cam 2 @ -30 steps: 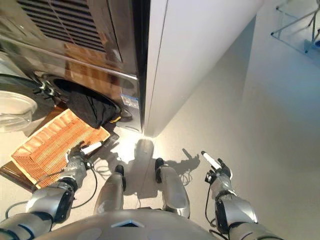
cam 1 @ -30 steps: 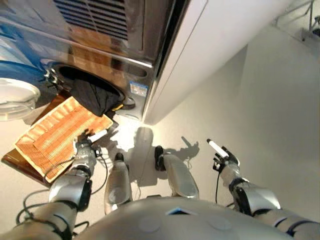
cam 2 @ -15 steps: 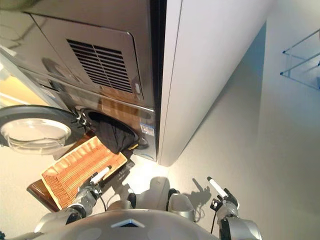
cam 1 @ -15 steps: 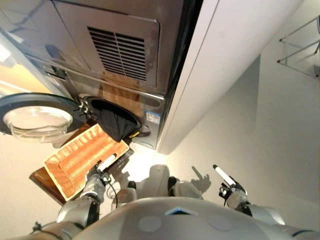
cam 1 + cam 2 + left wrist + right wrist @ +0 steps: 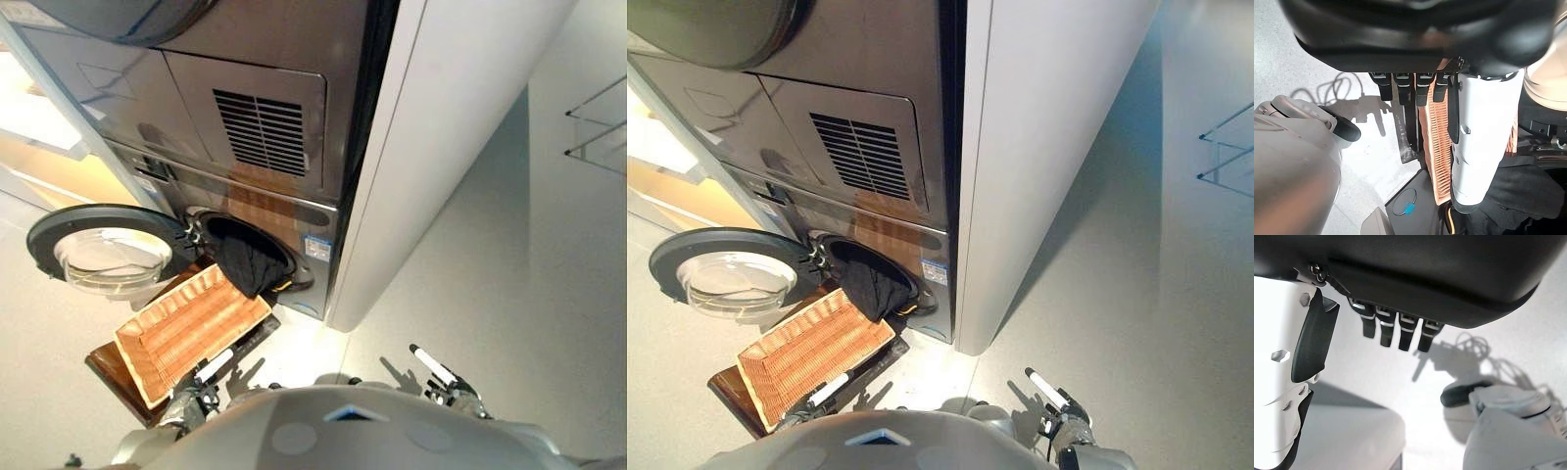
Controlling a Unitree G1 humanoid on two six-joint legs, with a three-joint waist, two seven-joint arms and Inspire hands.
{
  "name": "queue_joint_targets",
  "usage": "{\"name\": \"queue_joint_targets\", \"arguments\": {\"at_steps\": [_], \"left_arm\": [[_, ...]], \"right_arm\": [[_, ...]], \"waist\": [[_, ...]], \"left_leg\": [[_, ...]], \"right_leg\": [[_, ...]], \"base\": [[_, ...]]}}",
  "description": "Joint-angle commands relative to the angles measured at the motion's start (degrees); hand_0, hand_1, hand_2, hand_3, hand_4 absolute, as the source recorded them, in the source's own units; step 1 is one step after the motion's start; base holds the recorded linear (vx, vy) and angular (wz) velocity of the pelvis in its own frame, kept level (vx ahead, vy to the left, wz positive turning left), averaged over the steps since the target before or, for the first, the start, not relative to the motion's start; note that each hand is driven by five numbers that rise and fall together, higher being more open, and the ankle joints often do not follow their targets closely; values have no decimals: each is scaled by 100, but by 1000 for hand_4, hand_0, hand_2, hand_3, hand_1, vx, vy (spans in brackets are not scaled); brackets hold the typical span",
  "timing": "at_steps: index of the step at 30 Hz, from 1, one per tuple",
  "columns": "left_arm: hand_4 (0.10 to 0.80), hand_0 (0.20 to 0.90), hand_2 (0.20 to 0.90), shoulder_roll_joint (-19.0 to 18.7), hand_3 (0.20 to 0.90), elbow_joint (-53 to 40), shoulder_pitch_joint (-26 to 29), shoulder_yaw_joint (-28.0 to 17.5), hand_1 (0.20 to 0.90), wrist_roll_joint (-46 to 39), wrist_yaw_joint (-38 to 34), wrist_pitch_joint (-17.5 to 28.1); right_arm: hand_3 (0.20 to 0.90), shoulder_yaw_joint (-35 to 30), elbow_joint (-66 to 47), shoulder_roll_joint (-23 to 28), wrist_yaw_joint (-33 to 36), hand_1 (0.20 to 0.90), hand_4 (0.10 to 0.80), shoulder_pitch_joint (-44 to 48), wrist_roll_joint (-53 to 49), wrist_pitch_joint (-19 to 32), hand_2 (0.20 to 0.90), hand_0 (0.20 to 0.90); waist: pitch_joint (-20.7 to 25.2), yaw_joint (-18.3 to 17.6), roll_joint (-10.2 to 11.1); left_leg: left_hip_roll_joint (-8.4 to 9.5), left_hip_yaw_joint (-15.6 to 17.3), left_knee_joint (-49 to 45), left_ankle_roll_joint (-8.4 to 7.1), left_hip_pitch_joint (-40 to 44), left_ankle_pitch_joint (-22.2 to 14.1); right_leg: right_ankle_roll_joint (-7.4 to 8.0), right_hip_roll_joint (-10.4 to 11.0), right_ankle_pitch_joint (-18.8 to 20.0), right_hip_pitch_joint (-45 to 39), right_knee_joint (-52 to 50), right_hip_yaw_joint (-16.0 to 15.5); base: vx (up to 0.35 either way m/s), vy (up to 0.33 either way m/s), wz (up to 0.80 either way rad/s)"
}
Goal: Pick up the clothes and place them into the washing machine
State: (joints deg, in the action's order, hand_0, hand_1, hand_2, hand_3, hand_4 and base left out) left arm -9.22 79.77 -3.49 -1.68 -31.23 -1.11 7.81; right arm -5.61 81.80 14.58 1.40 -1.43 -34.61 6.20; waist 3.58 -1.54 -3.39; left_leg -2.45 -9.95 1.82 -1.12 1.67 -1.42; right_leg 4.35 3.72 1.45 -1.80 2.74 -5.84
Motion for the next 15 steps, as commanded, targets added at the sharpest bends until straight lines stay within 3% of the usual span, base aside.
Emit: {"name": "queue_joint_targets", "arguments": {"at_steps": [1, 6, 10, 11, 12, 14, 15], "left_arm": [[800, 900, 900, -89, 900, 53, 442, -364, 900, -204, 113, 277], [800, 900, 900, -22, 900, -37, 462, -264, 900, -291, 188, 269], [800, 900, 900, -64, 900, -171, 466, -128, 900, -393, 394, 174], [800, 900, 900, -165, 900, -334, 510, 201, 900, -12, 346, 192], [800, 900, 900, -166, 900, -334, 513, 201, 900, -11, 345, 191], [800, 900, 900, -328, 900, -466, 617, 687, 900, 533, 257, 239], [800, 900, 900, -420, 900, -539, 669, 896, 900, 860, 239, 292]], "right_arm": [[900, -54, 144, 34, -10, 900, 800, 52, 79, 147, 900, 900], [900, 107, 275, -32, -19, 900, 800, -16, 355, 70, 900, 900], [900, 290, 309, -23, -117, 900, 800, -50, 499, 7, 900, 900], [900, 370, 323, -23, -136, 900, 800, -87, 495, -7, 900, 900], [900, 368, 324, -23, -136, 900, 800, -83, 495, -6, 900, 900], [900, 488, 315, 30, -136, 900, 800, -24, 392, 15, 900, 900], [900, 508, 298, 81, -141, 900, 800, -22, 305, 52, 900, 900]], "waist": [[186, 130, 283], [232, 161, 291], [135, 219, 289], [17, 178, 327], [28, 168, 327], [-97, -31, 390], [-132, 0, 395]], "left_leg": [[149, -88, 318, -269, -259, 522], [151, -216, 318, -245, -227, 517], [145, -441, 280, -188, -190, 578], [223, -788, 57, -168, -289, 605], [229, -799, 50, -168, -316, 617], [517, -1199, -178, -93, -634, 734], [664, -1336, -210, -146, -787, 831]], "right_leg": [[168, 248, 88, 199, 82, 173], [161, 237, 34, 143, 32, 97], [60, 153, -194, 170, -314, 103], [-94, -209, -542, 151, -617, 447], [-90, -205, -529, 169, -613, 437], [-237, -1078, -703, 186, -820, 1947], [-321, -1259, -598, 174, -746, 2285]], "base": [[-4, -9, 16], [0, -6, 10], [-35, -13, 16], [-32, -21, 24], [-74, -11, 94], [-132, 61, 184], [-182, 71, 189]]}}
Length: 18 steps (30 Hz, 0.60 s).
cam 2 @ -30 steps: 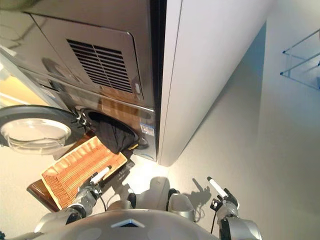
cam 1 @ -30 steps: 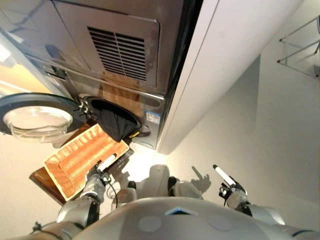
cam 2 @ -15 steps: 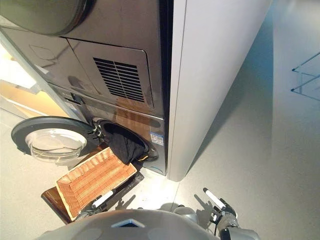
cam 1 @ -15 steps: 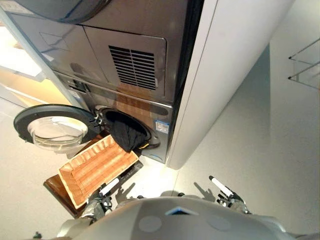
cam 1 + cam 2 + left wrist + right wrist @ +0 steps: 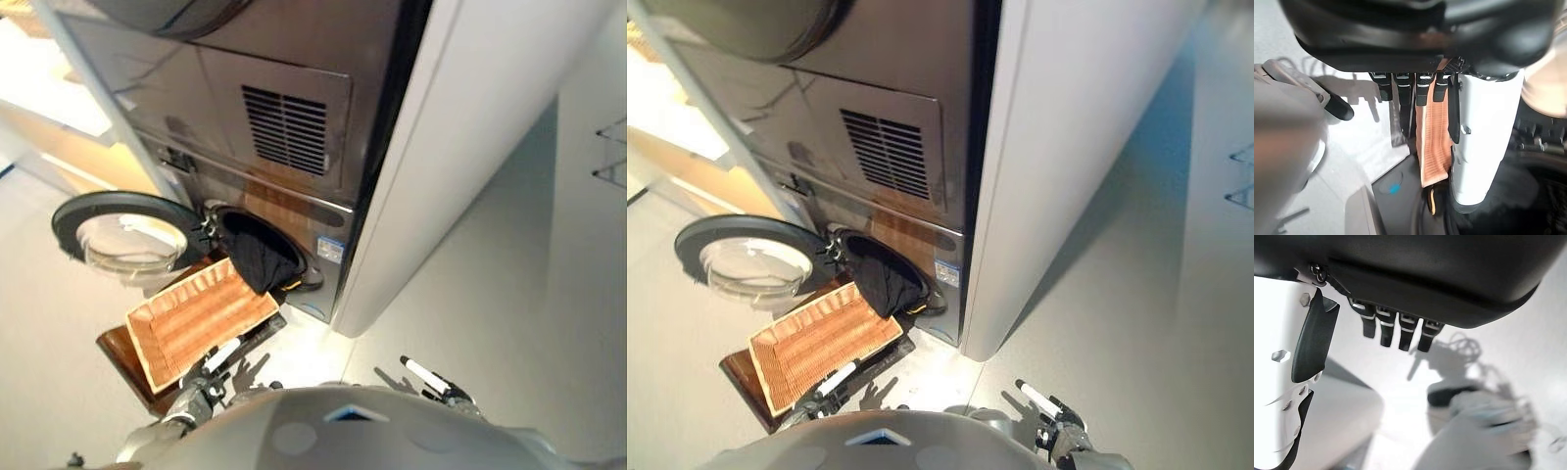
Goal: Pick up the clothes and place them into the washing machine
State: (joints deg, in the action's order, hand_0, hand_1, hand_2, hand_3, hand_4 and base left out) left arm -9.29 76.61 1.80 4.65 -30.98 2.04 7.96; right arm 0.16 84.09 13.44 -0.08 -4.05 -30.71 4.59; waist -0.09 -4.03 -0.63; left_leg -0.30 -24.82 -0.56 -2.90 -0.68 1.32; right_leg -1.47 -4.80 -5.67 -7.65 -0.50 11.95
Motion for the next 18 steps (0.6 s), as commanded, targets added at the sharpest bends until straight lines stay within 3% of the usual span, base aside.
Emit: {"name": "queue_joint_targets", "arguments": {"at_steps": [1, 2, 6, 7, 8, 9, 11, 12, 13, 14, 15, 16, 17, 18], "left_arm": [[800, 900, 900, -426, 900, -239, 186, 274, 900, 977, -60, 286], [800, 900, 900, -463, 900, -207, 166, 290, 900, 1174, -150, 328], [800, 900, 900, -470, 900, -312, 47, 367, 900, 1500, -258, 420], [800, 900, 900, -415, 900, -208, 71, 348, 900, 1482, -280, 353], [800, 900, 900, -380, 900, -132, 63, 261, 900, 1450, -287, 332], [800, 900, 900, -380, 900, -131, 64, 260, 900, 1450, -286, 332], [800, 900, 900, -344, 900, -39, 52, 212, 900, 1493, -313, 345], [800, 900, 900, -343, 900, -37, -6, 158, 900, 1550, -344, 402], [800, 900, 900, -344, 900, -37, -3, 158, 900, 1550, -344, 402], [800, 900, 900, -340, 900, -17, -27, 110, 900, 1547, -390, 420], [800, 900, 900, -332, 900, -32, -55, 91, 900, 1551, -432, 443], [800, 900, 900, -332, 900, -38, -57, 72, 900, 1545, -417, 446], [800, 900, 900, -329, 900, -36, -23, 77, 900, 1545, -439, 470], [800, 900, 900, -330, 900, -35, -21, 76, 900, 1545, -439, 470]], "right_arm": [[900, -80, 47, 221, -29, 900, 800, 294, -140, 197, 900, 900], [900, -109, -17, 244, -27, 900, 800, 339, -163, 211, 900, 900], [900, -52, -110, 210, -38, 900, 800, 357, -93, 239, 900, 900], [900, -73, -144, 222, -2, 900, 800, 406, -133, 269, 900, 900], [900, -95, -172, 259, 18, 900, 800, 449, -165, 292, 900, 900], [900, -94, -171, 259, 18, 900, 800, 450, -166, 293, 900, 900], [900, -114, -157, 292, 29, 900, 800, 461, -186, 299, 900, 900], [900, -130, -131, 292, 31, 900, 800, 459, -149, 290, 900, 900], [900, -131, -131, 292, 31, 900, 800, 461, -149, 290, 900, 900], [900, -148, -117, 302, 22, 900, 800, 480, -143, 289, 900, 900], [900, -177, -117, 321, 17, 900, 800, 486, -150, 298, 900, 900], [900, -197, -115, 321, 12, 900, 800, 496, -159, 294, 900, 900], [900, -253, -97, 328, 20, 900, 800, 513, -200, 298, 900, 900], [900, -254, -97, 327, 19, 900, 800, 515, -200, 298, 900, 900]], "waist": [[182, 342, 140], [171, 397, 195], [156, 528, 170], [46, 533, 180], [-31, 559, 224], [-33, 552, 228], [-157, 566, 321], [-210, 577, 384], [-202, 567, 383], [-208, 543, 429], [-211, 497, 475], [-146, 477, 463], [-92, 381, 483], [-86, 372, 491]], "left_leg": [[561, 73, 32, -28, -639, 609], [635, -121, 0, -102, -791, 655], [597, -294, -6, -182, -921, 676], [650, -154, -145, -208, -1226, 578], [574, 384, -188, -128, -1418, 461], [580, 381, -194, -127, -1416, 455], [315, 1131, -545, -102, -1515, 337], [92, 1365, -1072, -175, -1403, 293], [95, 1355, -1072, -176, -1420, 305], [-66, 1559, -1291, -187, -1290, 184], [-340, 1924, -1614, -189, -1127, 48], [-468, 2008, -1407, -204, -940, 39], [-1095, 2638, -1777, -300, -435, 37], [-1084, 2632, -1763, -299, -443, 56]], "right_leg": [[235, -346, 236, 756, -356, 349], [296, -307, 399, 720, -143, 137], [342, -307, 499, 583, 171, -100], [341, -242, 514, 587, 279, -408], [384, -83, 557, 601, 363, -757], [384, -78, 554, 592, 371, -762], [442, 216, 655, 575, 464, -1060], [471, 456, 779, 629, 499, -1239], [472, 456, 786, 642, 500, -1248], [494, 614, 826, 692, 506, -1442], [514, 780, 842, 734, 488, -1662], [538, 841, 829, 782, 498, -1774], [550, 1029, 826, 786, 463, -2171], [550, 1038, 832, 795, 465, -2178]], "base": [[-215, -44, 230], [-148, -74, 153], [-77, -79, 89], [-182, -24, 65], [-138, 8, 101], [-88, 50, 194], [-214, 110, 157], [-250, 108, 63], [-230, 88, 84], [-169, 52, 78], [-205, 89, 88], [-216, 134, 82], [-135, 105, 78], [-118, 104, 88]]}}
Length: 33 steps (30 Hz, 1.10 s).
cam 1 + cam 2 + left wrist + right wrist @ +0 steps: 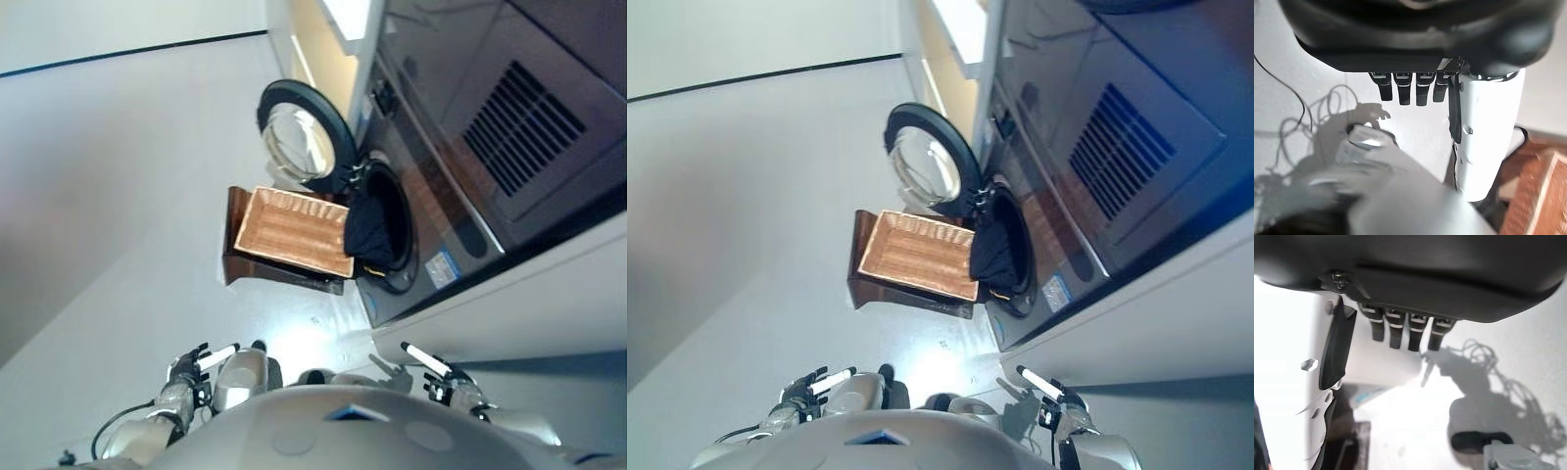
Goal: Pick up the clothes and place them into the washing machine
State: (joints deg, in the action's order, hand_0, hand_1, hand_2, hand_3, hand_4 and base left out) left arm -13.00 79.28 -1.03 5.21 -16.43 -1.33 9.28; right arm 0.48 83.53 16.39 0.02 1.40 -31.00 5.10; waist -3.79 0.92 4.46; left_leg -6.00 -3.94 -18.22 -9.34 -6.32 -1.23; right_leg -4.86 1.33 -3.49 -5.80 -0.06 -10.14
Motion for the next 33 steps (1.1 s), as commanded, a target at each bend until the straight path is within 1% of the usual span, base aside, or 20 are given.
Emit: {"name": "queue_joint_targets", "arguments": {"at_steps": [1, 2, 4, 6, 7, 8, 9, 12, 14, 15, 19, 20, 21, 23, 24, 25, 26, 28, 29, 33], "left_arm": [[800, 900, 900, 33, 900, -292, 276, 36, 900, 87, -70, 330], [800, 900, 900, 32, 900, -282, 319, 74, 900, 67, -43, 311], [800, 900, 900, 9, 900, -333, 462, 166, 900, 38, -23, 316], [800, 900, 900, 19, 900, -411, 581, 310, 900, 8, 8, 322], [800, 900, 900, 19, 900, -483, 601, 371, 900, -30, 39, 326], [800, 900, 900, 27, 900, -508, 606, 394, 900, -4, 35, 324], [800, 900, 900, 10, 900, -545, 674, 555, 900, 83, 48, 325], [800, 900, 900, -51, 900, -593, 656, 595, 900, 165, 63, 332], [800, 900, 900, -116, 900, -652, 641, 619, 900, 247, 42, 354], [800, 900, 900, -125, 900, -638, 601, 615, 900, 310, 50, 362], [800, 900, 900, -142, 900, -557, 611, 584, 900, 351, 51, 320], [800, 900, 900, -172, 900, -537, 639, 643, 900, 393, 75, 308], [800, 900, 900, -191, 900, -495, 700, 737, 900, 493, 98, 296], [800, 900, 900, -255, 900, -591, 761, 906, 900, 569, 114, 314], [800, 900, 900, -299, 900, -702, 763, 979, 900, 637, 157, 292], [800, 900, 900, -301, 900, -703, 763, 979, 900, 638, 157, 291], [800, 900, 900, -315, 900, -682, 762, 1051, 900, 764, 166, 295], [800, 900, 900, -297, 900, -663, 770, 1016, 900, 804, 118, 287], [800, 900, 900, -179, 900, -521, 746, 858, 900, 727, 39, 276], [800, 900, 900, -45, 900, -255, 703, 783, 900, 610, -46, 230]], "right_arm": [[900, -323, -32, 40, 8, 900, 800, -40, -197, 248, 900, 900], [900, -345, -27, 44, 1, 900, 800, -63, -220, 245, 900, 900], [900, -430, 0, 57, 1, 900, 800, -112, -279, 224, 900, 900], [900, -494, 21, 59, -2, 900, 800, -158, -323, 204, 900, 900], [900, -502, 41, 55, -14, 900, 800, -187, -305, 178, 900, 900], [900, -491, 70, 51, -12, 900, 800, -196, -285, 160, 900, 900], [900, -490, 54, -18, -2, 900, 800, -224, -337, 184, 900, 900], [900, -514, 32, -75, -17, 900, 800, -217, -367, 176, 900, 900], [900, -547, 34, -98, -42, 900, 800, -233, -374, 151, 900, 900], [900, -571, 44, -144, -53, 900, 800, -245, -350, 126, 900, 900], [900, -546, 50, -202, -109, 900, 800, -238, -286, 89, 900, 900], [900, -497, 50, -215, -119, 900, 800, -218, -231, 93, 900, 900], [900, -430, 82, -213, -134, 900, 800, -198, -158, 61, 900, 900], [900, -259, 132, -235, -199, 900, 800, -142, -133, 57, 900, 900], [900, -120, 107, -313, -271, 900, 800, -180, -97, 71, 900, 900], [900, -120, 107, -315, -270, 900, 800, -179, -97, 70, 900, 900], [900, 27, 60, -399, -352, 900, 800, -209, -66, 96, 900, 900], [900, 68, 27, -430, -331, 900, 800, -199, -31, 88, 900, 900], [900, 170, 21, -472, -311, 900, 800, -154, 98, 98, 900, 900], [900, 479, -65, -536, -305, 900, 800, -40, 317, 123, 900, 900]], "waist": [[344, -189, -30], [389, -260, -47], [485, -387, -130], [568, -507, -210], [622, -549, -271], [645, -570, -342], [651, -598, -345], [688, -596, -276], [650, -564, -221], [582, -561, -174], [367, -537, -169], [284, -585, -171], [203, -654, -203], [130, -657, -312], [185, -611, -382], [199, -615, -382], [285, -582, -317], [388, -489, -238], [547, -279, -128], [621, -227, -91]], "left_leg": [[-724, 701, 7, 293, 388, 338], [-961, 842, -177, 224, 657, 369], [-1055, 756, -115, 127, 1156, 364], [-906, 505, 156, 60, 1476, 287], [-774, 368, 419, 52, 1653, 60], [-745, 365, 696, 70, 1745, -168], [-729, 552, 1037, 113, 1724, -294], [-601, 543, 1329, 149, 1769, -419], [-382, 631, 1624, 281, 1826, -688], [-162, 718, 1726, 396, 1803, -787], [116, 871, 1958, 609, 1807, -804], [176, 807, 1991, 665, 1739, -713], [188, 738, 1970, 717, 1648, -638], [261, 676, 1846, 882, 1431, -489], [354, 611, 1824, 991, 1212, -341], [354, 607, 1825, 990, 1192, -328], [483, 481, 1840, 1012, 1059, -241], [560, 472, 1846, 997, 998, -225], [620, 523, 1836, 966, 801, -267], [507, 706, 1834, 936, 744, -211]], "right_leg": [[896, 482, 595, 633, 394, -146], [890, 535, 597, 649, 361, -325], [913, 630, 611, 755, 255, -660], [969, 738, 689, 870, 189, -859], [1033, 773, 766, 961, 149, -893], [1072, 766, 806, 1017, 115, -866], [1148, 911, 920, 1043, 55, -904], [1269, 1112, 1054, 1086, 37, -916], [1429, 1362, 1263, 1117, 39, -923], [1553, 1562, 1421, 1174, 33, -862], [1691, 1801, 1535, 1387, -279, -734], [1673, 1781, 1469, 1482, -548, -466], [1634, 1604, 1374, 1592, -892, -39], [1484, 1107, 1035, 1606, -1691, 279], [1332, 695, 556, 1428, -2148, 300], [1329, 695, 573, 1440, -2133, 295], [1179, 226, 66, 1067, -1870, 600], [1131, 272, 13, 799, -1428, 546], [1278, 613, 236, 420, -436, 483], [1296, 598, 431, 450, -63, 891]], "base": [[-75, 80, 79], [-132, 133, 103], [-201, 228, 91], [-165, 236, 111], [-69, 177, 106], [-123, 384, 119], [-90, 286, 105], [-62, 284, 72], [-122, 394, 21], [-133, 335, 17], [-173, 291, 7], [-260, 306, -19], [-267, 295, -9], [-291, 323, 4], [-236, 239, 11], [-201, 196, 19], [-87, 58, 31], [-84, -13, 23], [-65, -79, 5], [-97, -98, -41]]}}
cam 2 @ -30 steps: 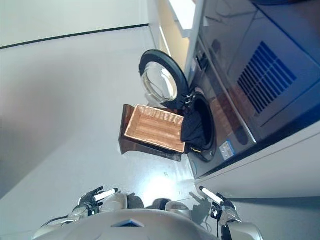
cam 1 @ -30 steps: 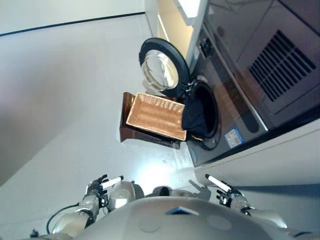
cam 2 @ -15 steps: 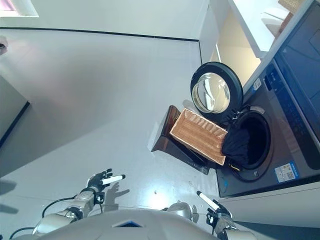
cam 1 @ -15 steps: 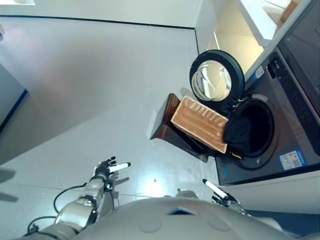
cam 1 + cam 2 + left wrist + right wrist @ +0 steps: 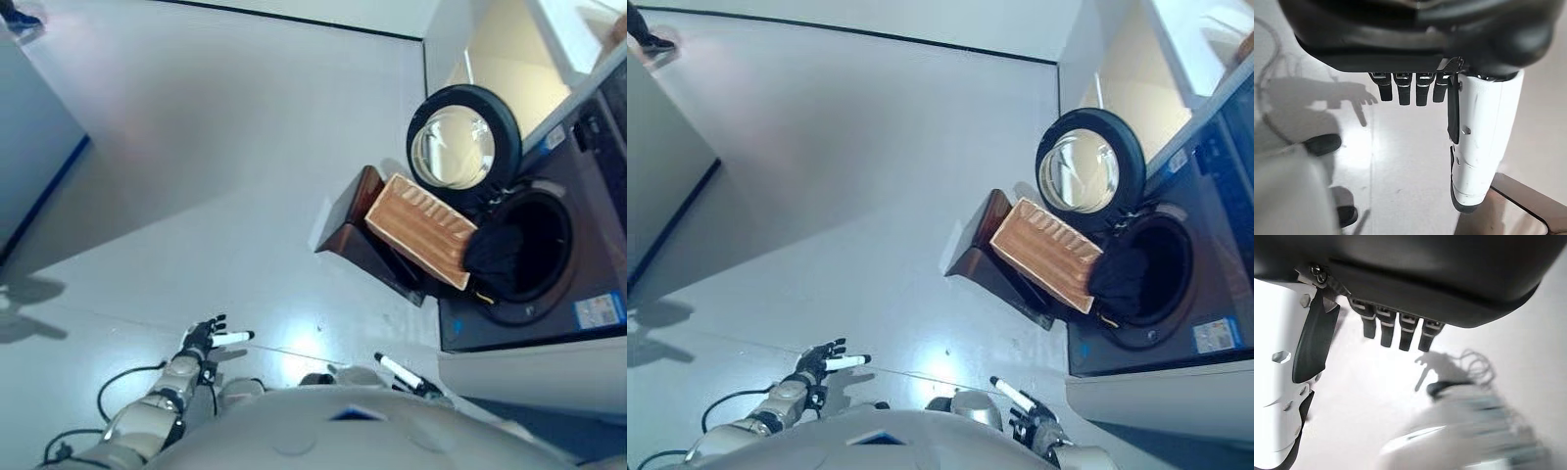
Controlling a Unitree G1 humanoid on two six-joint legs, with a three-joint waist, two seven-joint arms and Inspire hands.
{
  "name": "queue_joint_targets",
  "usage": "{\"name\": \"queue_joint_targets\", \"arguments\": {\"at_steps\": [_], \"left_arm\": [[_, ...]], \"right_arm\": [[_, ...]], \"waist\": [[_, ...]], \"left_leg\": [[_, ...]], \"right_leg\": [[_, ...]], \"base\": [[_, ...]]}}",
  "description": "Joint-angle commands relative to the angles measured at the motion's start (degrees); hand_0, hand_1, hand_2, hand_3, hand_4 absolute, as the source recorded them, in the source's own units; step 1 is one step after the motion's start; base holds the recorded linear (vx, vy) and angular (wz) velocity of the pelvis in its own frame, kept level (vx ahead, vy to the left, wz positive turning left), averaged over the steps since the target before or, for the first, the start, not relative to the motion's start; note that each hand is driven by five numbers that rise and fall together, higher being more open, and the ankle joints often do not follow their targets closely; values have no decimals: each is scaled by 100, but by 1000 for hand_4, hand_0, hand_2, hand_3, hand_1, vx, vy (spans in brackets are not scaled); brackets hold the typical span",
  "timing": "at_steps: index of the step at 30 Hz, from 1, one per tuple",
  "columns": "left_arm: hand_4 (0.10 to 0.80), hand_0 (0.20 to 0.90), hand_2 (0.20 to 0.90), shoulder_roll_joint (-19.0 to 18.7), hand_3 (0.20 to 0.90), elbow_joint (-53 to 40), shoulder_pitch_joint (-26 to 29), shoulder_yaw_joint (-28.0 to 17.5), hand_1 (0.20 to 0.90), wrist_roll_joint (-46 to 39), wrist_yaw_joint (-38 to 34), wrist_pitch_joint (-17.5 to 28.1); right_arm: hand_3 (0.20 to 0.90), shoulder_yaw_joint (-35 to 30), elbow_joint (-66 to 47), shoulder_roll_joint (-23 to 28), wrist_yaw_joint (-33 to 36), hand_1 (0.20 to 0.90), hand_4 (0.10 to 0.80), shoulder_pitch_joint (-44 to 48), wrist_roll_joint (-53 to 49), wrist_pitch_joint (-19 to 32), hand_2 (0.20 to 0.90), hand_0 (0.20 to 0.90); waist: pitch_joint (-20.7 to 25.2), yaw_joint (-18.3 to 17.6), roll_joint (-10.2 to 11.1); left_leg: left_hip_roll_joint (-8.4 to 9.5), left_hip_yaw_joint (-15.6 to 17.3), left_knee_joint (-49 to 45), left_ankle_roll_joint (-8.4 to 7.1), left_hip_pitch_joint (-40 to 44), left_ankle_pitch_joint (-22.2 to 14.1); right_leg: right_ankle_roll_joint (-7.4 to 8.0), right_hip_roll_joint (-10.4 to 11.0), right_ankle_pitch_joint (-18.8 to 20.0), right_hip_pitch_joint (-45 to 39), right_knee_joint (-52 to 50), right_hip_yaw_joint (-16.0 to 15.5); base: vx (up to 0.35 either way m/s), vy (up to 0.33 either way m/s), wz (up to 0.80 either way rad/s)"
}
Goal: Pick up the clothes and place them into the washing machine
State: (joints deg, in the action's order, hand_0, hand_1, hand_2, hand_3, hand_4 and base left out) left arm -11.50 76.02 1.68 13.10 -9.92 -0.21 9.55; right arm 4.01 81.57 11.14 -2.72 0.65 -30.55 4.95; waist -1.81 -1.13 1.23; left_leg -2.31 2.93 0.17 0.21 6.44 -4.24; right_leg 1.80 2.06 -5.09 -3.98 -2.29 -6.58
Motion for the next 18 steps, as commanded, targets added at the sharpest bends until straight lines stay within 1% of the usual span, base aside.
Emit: {"name": "queue_joint_targets", "arguments": {"at_steps": [1, 3, 4, 7, 9, 18], "left_arm": [[800, 900, 900, -157, 900, 136, 421, -22, 900, -29, -128, 168], [800, 900, 900, -50, 900, 172, 333, 82, 900, 103, -13, 132], [800, 900, 900, 0, 900, 122, 348, 225, 900, 207, 58, 136], [800, 900, 900, -1, 900, 90, 357, 256, 900, 213, 113, 114], [800, 900, 900, -31, 900, 100, 347, 370, 900, 402, 211, 100], [800, 900, 900, -68, 900, 94, 307, 297, 900, 373, 180, 88]], "right_arm": [[900, 171, 139, -45, -45, 900, 800, 12, 339, 116, 900, 900], [900, 164, 66, -22, -65, 900, 800, -14, 384, 113, 900, 900], [900, 120, 126, 17, -57, 900, 800, -14, 399, 88, 900, 900], [900, 130, 232, 48, -30, 900, 800, -59, 576, 65, 900, 900], [900, 144, 309, 92, -47, 900, 800, -131, 756, 38, 900, 900], [900, 145, 270, 156, -52, 900, 800, -75, 806, 39, 900, 900]], "waist": [[450, -12, 253], [556, -35, 278], [575, -75, 271], [568, -95, 258], [607, -139, 219], [615, -194, 136]], "left_leg": [[114, 40, 43, -35, -493, 116], [99, 49, 147, -67, -390, 120], [82, 28, 151, -85, -346, 123], [54, 20, 162, -97, -309, 136], [28, 45, 185, -117, -268, 141], [-19, 55, 211, -158, -247, 183]], "right_leg": [[609, 493, 577, 240, 191, 538], [601, 460, 581, 98, 327, 485], [579, 440, 571, 37, 398, 480], [562, 427, 577, 27, 415, 461], [552, 417, 558, 9, 423, 466], [527, 412, 558, 45, 420, 485]], "base": [[37, -60, -17], [62, -84, -2], [19, -54, 9], [-37, -42, 4], [-24, -37, -1], [-20, -9, -2]]}}
